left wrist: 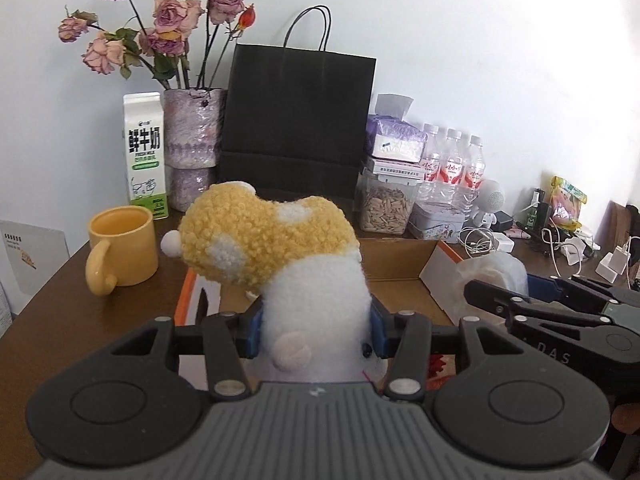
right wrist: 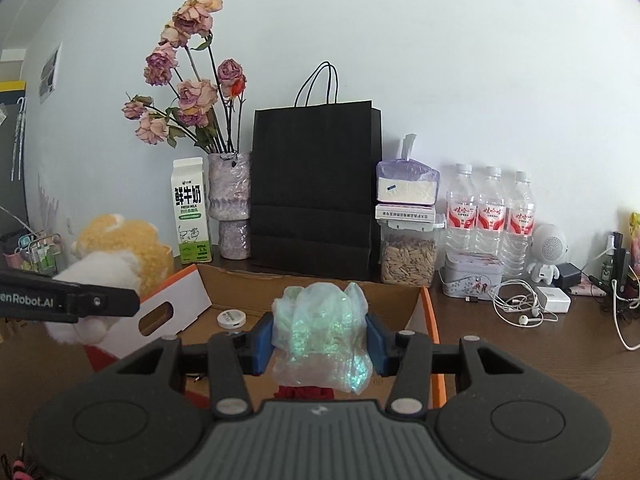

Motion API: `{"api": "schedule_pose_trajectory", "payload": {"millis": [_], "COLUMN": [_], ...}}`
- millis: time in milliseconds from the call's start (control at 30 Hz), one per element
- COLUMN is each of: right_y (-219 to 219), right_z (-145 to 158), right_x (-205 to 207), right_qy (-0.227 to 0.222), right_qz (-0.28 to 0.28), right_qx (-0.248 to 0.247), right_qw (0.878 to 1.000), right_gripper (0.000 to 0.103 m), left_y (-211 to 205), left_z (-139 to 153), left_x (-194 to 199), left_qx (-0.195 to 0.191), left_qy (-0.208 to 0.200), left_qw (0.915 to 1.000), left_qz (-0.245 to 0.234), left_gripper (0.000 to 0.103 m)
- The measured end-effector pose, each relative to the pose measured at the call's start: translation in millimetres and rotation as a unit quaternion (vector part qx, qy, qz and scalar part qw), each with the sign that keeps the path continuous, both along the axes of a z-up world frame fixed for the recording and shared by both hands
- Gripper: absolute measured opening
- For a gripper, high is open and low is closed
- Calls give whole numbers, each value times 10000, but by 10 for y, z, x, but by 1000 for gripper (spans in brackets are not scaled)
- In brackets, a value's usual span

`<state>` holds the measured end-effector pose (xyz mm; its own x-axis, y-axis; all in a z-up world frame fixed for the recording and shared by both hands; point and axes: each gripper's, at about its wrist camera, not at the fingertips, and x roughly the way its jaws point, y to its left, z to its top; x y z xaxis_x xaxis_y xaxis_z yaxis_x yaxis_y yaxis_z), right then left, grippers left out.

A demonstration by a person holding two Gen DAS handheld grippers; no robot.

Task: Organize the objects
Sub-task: 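Carry the plush toy with the left tool while the right tool carries the bag over the box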

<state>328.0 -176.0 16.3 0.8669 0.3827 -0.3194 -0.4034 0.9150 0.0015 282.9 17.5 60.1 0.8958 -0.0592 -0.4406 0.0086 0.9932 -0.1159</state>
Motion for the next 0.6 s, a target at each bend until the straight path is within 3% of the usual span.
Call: {"api": "schedule_pose_trajectory", "payload": {"millis": [300,600], "right_y": [180,142], "right_z": [-99,-353], "right_x": [601,774], "right_qy": [189,572], "right_qz": [-109,-56], "right_qx": [27,63], "right_qw": [9998,9983], "right_gripper": [46,47], "left_y": [-71,42], "left_z": [-123,-363], "left_x": [626,866], "left_qx": [-79,-109], "left_qy": [70,427], "left_qw": [9998,9989], "left_qz": [-153,-142], "left_gripper": [50,52]}}
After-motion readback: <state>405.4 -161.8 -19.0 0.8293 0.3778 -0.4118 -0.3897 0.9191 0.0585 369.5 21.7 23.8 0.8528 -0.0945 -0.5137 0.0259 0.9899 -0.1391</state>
